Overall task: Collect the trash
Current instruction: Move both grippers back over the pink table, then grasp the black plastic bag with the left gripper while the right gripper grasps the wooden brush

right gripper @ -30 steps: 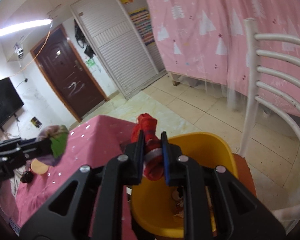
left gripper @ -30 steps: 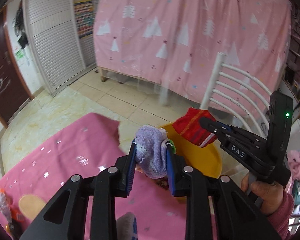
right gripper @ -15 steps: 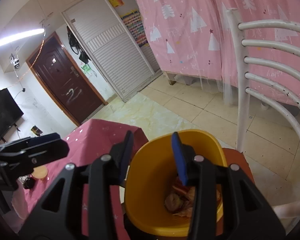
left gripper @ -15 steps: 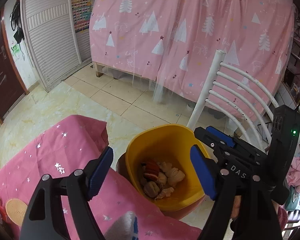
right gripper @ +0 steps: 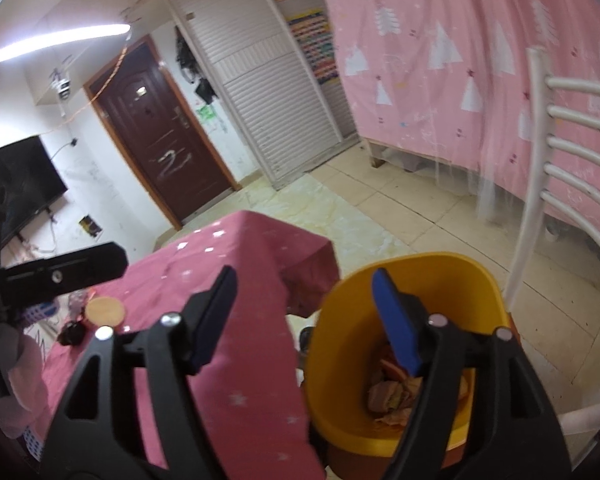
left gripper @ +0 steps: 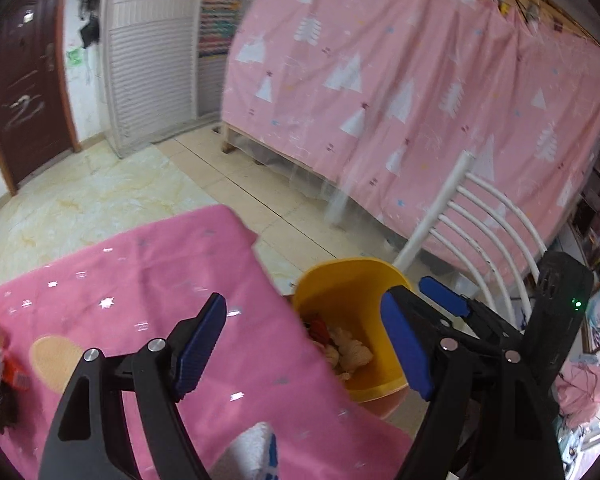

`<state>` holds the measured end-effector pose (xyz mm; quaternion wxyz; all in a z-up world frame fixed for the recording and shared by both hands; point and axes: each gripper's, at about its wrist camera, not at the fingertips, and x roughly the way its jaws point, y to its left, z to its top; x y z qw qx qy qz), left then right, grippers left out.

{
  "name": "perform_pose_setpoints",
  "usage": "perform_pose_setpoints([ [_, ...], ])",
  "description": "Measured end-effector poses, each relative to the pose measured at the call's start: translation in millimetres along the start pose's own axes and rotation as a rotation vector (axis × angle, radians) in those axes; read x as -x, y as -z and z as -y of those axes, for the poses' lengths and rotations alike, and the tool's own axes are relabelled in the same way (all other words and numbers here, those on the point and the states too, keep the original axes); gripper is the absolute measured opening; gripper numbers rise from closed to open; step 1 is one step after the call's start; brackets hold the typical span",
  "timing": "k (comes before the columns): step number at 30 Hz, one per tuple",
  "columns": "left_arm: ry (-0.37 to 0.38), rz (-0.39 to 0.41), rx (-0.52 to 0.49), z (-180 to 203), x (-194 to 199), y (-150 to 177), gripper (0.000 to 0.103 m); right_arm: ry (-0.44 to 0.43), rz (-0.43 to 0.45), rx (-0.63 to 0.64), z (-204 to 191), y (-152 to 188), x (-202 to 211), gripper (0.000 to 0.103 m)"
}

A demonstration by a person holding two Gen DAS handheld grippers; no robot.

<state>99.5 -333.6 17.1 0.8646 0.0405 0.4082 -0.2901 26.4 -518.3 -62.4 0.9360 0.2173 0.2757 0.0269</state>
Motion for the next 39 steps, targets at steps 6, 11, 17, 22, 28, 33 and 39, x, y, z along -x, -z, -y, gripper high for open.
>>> perform_pose_setpoints([
  [6,-0.064,0.053,0.027,-37,37,6,0.072,-0.054,-0.025,0.073,-46,-2,-11,0.08],
  [11,-0.139,0.094,0.048,-73,65,14,0.075,-0.089,-0.061,0.135,-83,1,-25,0.083],
  [17,-0.22,0.101,0.118,-124,86,29,0.077,-0.129,-0.107,0.215,-129,7,-43,0.085],
  [22,-0.243,0.105,0.166,-161,101,43,0.077,-0.154,-0.148,0.283,-164,15,-57,0.086],
  [28,-0.268,0.085,0.186,-202,112,61,0.077,-0.173,-0.186,0.325,-193,22,-73,0.087],
  [33,-0.262,0.048,0.166,-231,117,81,0.077,-0.183,-0.221,0.359,-213,31,-85,0.087],
  [39,-0.212,0.002,0.118,-247,110,98,0.077,-0.192,-0.247,0.378,-227,36,-95,0.09],
])
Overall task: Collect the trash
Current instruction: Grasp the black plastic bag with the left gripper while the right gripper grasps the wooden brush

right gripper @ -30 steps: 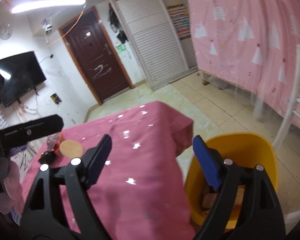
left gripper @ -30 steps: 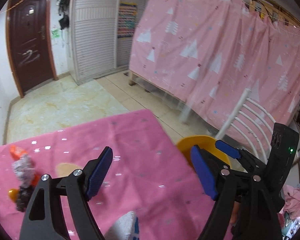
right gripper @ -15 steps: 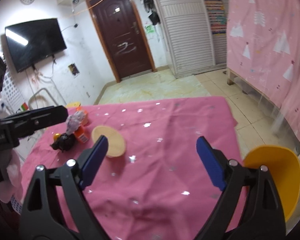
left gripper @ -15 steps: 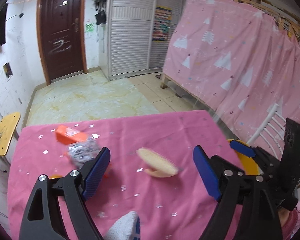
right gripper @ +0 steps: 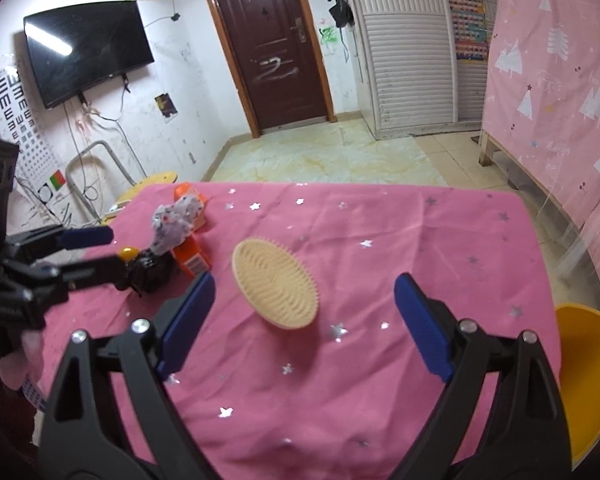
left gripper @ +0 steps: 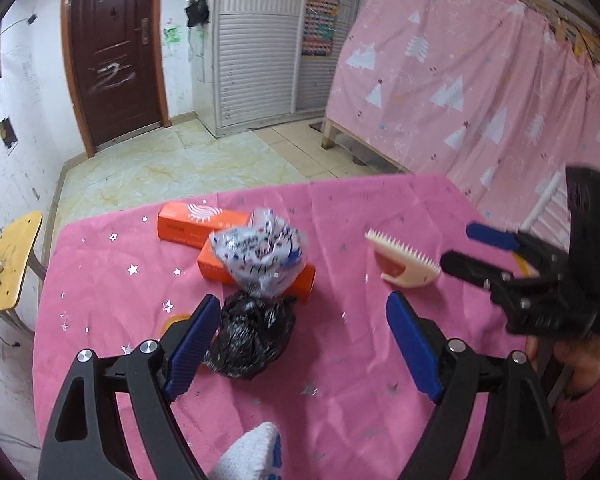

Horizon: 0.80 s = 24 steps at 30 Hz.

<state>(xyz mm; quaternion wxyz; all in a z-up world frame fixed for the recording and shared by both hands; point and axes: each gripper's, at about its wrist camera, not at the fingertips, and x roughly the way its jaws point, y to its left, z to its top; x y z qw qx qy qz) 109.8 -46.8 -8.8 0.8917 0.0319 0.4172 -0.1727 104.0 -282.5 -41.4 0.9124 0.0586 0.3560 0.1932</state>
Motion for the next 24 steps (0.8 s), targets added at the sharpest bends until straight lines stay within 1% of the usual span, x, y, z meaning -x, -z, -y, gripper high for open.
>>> perform_pose_setpoints([
  [3,0.0,-0.021,-0.054,1,-8,7,0.077,-0.002,-0.011,0.01,-3,0,-3,0.091],
  [5,0.005,-0.038,-0.073,0,-16,10,0.077,-0.003,-0.016,0.013,-5,0,-6,0.091],
  [7,-0.009,-0.045,-0.076,-2,-22,11,0.077,-0.003,-0.021,0.015,-7,-1,-8,0.091],
  [12,-0.011,-0.06,-0.091,-3,-33,11,0.077,-0.003,-0.032,0.02,-10,-1,-13,0.091],
  [13,-0.004,-0.067,-0.094,-3,-36,11,0.073,-0.002,-0.031,0.019,-10,0,-14,0.091],
  [14,-0.003,-0.071,-0.1,-2,-37,12,0.064,-0.004,-0.031,0.019,-11,0,-14,0.091],
  [15,-0.005,-0.073,-0.104,-2,-39,13,0.058,-0.005,-0.032,0.019,-12,-1,-15,0.091],
  [17,-0.01,-0.083,-0.107,-3,-42,15,0.04,-0.004,-0.038,0.022,-13,-1,-18,0.091],
  [19,-0.017,-0.091,-0.108,-3,-44,16,0.027,0.0,-0.044,0.032,-16,-2,-21,0.091],
  [22,-0.006,-0.088,-0.11,-4,-43,18,0.023,0.008,-0.051,0.069,-24,-3,-25,0.091],
  [24,0.006,-0.08,-0.123,-3,-40,21,0.022,0.022,-0.057,0.103,-30,-4,-29,0.091],
])
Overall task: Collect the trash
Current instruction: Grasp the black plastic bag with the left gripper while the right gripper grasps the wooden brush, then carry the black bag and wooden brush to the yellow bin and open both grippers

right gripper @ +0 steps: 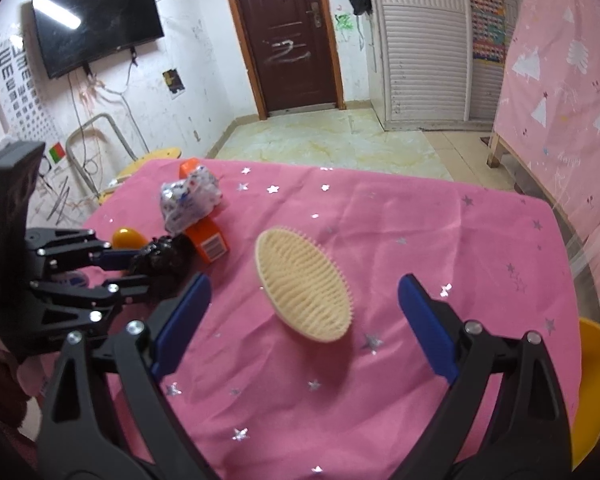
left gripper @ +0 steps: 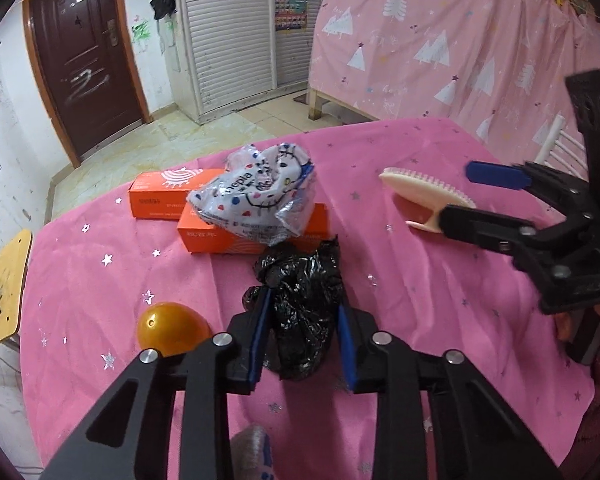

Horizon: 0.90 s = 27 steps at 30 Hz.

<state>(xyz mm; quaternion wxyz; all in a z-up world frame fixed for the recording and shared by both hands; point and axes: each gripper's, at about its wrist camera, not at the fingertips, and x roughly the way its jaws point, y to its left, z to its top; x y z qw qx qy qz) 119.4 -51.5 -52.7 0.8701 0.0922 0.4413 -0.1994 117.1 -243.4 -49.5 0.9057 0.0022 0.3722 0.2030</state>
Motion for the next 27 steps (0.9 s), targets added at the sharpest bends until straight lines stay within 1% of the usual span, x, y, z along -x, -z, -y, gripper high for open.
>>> perform_pose_setpoints([
  [1,0.004,0.003,-0.005,1,2,0,0.022,0.005,-0.002,0.009,-2,0,-1,0.091],
  [3,0.015,0.017,-0.018,6,7,1,0.022,0.012,-0.01,0.025,-5,-1,-5,0.084],
  [5,0.022,0.026,-0.021,9,12,1,0.022,0.022,-0.024,0.025,-5,-1,-8,0.068],
  [6,0.025,0.031,-0.022,11,14,1,0.022,0.022,-0.03,0.018,-3,-1,-9,0.065],
  [8,0.029,0.039,-0.021,13,19,2,0.022,0.021,-0.027,0.002,0,-1,-9,0.051],
  [10,0.03,0.043,-0.022,16,22,2,0.022,0.013,-0.029,-0.019,3,-1,-9,0.043],
  [12,0.025,0.044,-0.021,17,24,2,0.022,0.01,-0.032,-0.03,4,0,-10,0.032],
  [13,0.027,0.044,-0.018,17,25,2,0.022,0.01,-0.029,-0.035,5,0,-9,0.021],
  [17,0.022,0.044,-0.006,19,27,1,0.022,0.021,0.006,-0.049,7,1,1,0.011],
  [23,0.009,0.062,-0.004,28,36,-8,0.022,-0.018,0.07,-0.085,12,-2,23,0.011],
  [27,0.006,0.081,-0.01,41,43,-15,0.022,-0.042,0.128,-0.125,23,-1,41,0.011],
])
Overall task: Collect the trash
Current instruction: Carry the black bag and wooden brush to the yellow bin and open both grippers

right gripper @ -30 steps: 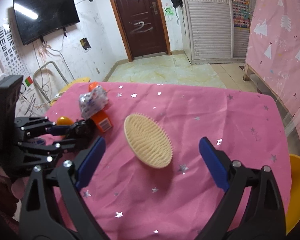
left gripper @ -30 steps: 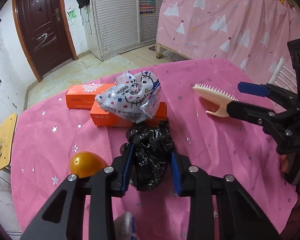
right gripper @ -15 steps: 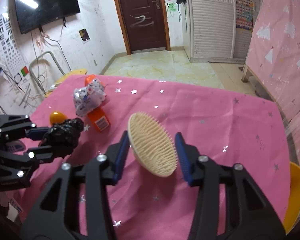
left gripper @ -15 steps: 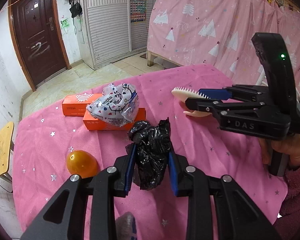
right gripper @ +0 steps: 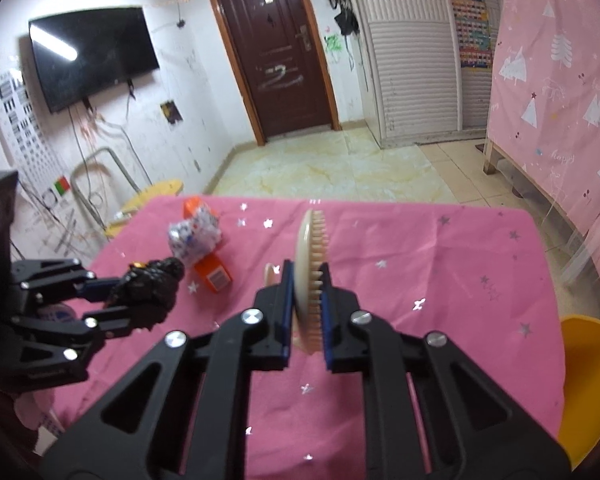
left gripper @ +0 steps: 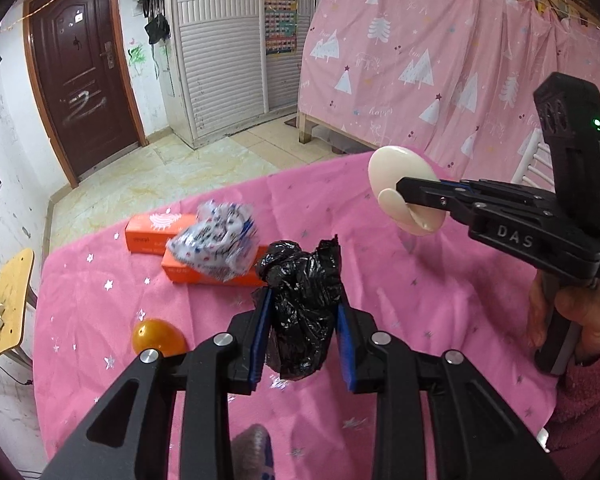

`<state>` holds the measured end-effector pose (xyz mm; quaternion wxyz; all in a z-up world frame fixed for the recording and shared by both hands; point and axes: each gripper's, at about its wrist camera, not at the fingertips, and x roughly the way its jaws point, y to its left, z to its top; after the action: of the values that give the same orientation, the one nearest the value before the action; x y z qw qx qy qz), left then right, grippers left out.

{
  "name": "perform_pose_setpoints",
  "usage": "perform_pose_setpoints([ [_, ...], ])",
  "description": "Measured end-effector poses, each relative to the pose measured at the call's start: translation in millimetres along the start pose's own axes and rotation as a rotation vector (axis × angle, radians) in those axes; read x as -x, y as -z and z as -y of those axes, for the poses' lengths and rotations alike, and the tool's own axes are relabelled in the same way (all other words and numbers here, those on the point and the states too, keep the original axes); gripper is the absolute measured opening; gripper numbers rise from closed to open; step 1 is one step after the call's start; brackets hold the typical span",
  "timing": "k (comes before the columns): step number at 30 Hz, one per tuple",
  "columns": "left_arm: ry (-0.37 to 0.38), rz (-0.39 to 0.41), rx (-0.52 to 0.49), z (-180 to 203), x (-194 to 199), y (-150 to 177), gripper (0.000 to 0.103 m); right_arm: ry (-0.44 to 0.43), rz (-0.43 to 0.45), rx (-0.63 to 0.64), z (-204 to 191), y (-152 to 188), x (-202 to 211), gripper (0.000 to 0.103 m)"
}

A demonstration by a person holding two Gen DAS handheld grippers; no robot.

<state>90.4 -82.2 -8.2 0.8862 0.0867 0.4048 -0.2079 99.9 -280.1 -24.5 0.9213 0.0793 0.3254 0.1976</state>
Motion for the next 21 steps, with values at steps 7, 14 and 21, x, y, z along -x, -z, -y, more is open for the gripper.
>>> perform_pose_setpoints([
  [7,0.006,0.028,-0.021,28,2,-21,0.022,-0.012,0.09,-0.056,27,-3,38,0.011],
  [14,0.041,0.052,-0.055,71,-5,-42,0.022,0.038,0.171,-0.142,78,3,78,0.011],
  [21,0.079,0.061,-0.102,118,-16,-65,0.022,0.113,0.224,-0.224,135,15,115,0.011],
])
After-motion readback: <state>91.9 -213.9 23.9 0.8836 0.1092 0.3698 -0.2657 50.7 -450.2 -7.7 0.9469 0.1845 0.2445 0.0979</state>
